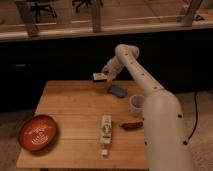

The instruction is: Place the eraser on the white sponge

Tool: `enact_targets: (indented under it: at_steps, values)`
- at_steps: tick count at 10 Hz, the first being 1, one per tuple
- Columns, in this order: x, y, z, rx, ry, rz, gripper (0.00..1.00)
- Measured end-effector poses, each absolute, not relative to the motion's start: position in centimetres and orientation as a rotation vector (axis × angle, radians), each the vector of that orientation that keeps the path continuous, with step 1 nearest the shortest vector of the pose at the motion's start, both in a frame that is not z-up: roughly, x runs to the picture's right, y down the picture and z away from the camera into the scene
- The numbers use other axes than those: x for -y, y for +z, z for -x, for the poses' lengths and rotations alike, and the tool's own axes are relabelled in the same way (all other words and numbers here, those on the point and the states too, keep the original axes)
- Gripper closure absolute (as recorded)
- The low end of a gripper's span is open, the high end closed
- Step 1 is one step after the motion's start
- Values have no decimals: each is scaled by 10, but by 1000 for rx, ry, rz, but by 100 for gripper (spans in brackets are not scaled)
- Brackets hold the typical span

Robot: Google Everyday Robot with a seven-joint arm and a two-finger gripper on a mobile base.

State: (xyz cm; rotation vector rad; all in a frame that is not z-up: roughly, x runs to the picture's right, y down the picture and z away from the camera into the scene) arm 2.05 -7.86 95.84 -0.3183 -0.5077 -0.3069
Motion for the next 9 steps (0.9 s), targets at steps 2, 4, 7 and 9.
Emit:
enact_targets:
  at_steps: [2, 4, 7, 9]
  values:
    - [77, 966, -38, 466, -257, 331, 100]
    - [76, 974, -52, 441, -225, 344, 100]
    - [72, 991, -70, 386, -182, 375, 100]
    - [66, 998, -71, 363, -178, 399, 100]
